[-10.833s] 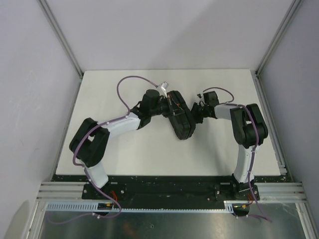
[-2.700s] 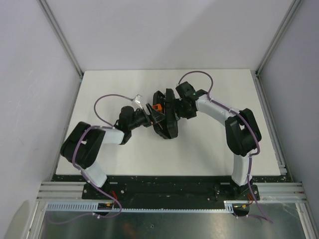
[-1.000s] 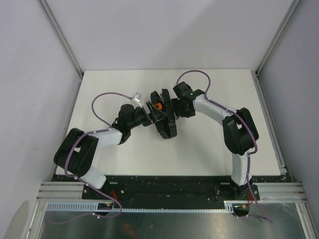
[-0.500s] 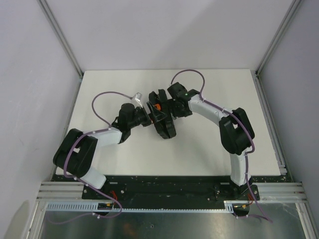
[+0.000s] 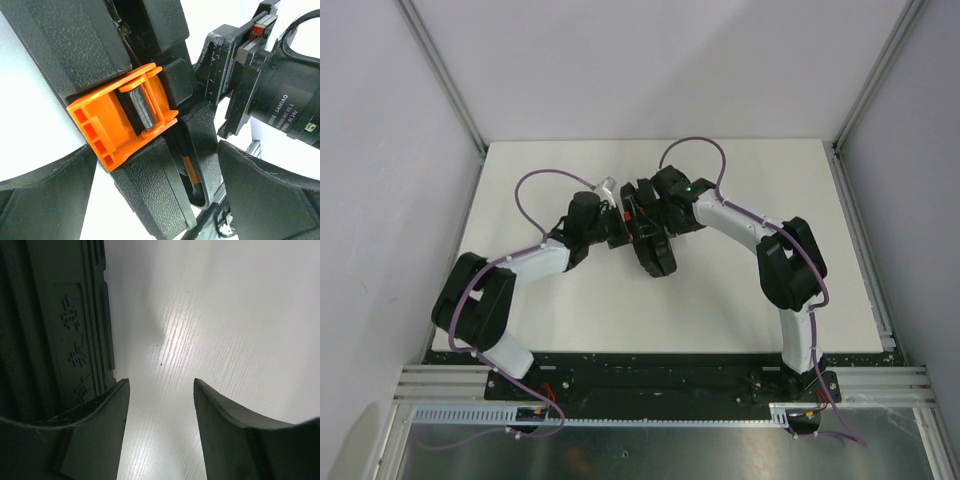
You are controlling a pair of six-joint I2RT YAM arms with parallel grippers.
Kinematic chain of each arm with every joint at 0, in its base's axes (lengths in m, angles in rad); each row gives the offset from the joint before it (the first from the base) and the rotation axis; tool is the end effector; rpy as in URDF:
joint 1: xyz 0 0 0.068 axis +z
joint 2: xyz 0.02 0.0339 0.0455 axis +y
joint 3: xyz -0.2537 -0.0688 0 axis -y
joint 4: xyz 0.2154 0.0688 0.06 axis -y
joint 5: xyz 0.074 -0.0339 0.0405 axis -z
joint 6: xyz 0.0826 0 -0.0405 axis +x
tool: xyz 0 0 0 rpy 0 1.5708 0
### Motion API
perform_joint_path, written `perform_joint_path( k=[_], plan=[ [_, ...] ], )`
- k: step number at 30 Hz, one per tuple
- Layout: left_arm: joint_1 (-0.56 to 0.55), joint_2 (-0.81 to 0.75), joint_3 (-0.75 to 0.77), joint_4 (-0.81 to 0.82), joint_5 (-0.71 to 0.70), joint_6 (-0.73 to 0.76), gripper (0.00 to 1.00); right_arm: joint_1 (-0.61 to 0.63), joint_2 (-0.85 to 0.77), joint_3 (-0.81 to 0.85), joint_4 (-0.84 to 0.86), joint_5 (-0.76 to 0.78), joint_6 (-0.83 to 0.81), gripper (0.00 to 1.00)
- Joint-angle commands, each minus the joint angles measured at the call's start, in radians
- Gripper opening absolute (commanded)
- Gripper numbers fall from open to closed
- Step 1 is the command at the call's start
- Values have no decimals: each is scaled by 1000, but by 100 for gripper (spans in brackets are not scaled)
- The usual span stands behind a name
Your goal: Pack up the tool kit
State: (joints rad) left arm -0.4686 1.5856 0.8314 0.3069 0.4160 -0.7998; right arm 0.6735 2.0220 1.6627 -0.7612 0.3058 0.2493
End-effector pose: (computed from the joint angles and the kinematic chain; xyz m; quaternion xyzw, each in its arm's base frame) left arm 0.3031 -0.1909 0.1987 -0.0280 0.8349 -0.4496 0.3163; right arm 0.3437 0.2424 0.1847 -0.1696 0.9490 -0.0347 0.2637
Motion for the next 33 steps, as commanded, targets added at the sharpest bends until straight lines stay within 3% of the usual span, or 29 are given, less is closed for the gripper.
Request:
perform_joint_path(
  k=[1,8,16,21,24,26,28,30,33],
  plan=[
    [-93,-25,157,158,103,91,99,143,15,43,86,-231,-5,59],
    [-92,-44,165,46,69,159,99,116,-40,-19,193,-413,-27,52],
    [-95,-22,222,-89,33,176,97,150,18,100,74,-368,-24,46],
    [-95,-33,231,-145,15,194,69,142,11,89,79,-355,4,46],
    [-96,-34,239,-175,6,211,58,112,-5,65,106,-404,38,45],
    [-95,-32,252,-203,1,221,42,94,-23,35,142,-442,52,45],
    [-95,-29,266,-226,0,226,34,81,-39,10,173,-469,61,46],
    [-96,-31,271,-235,-4,227,40,70,-44,0,189,-492,69,46],
    [-96,-32,274,-245,-9,229,67,48,-50,-16,210,-536,82,46]
  ],
)
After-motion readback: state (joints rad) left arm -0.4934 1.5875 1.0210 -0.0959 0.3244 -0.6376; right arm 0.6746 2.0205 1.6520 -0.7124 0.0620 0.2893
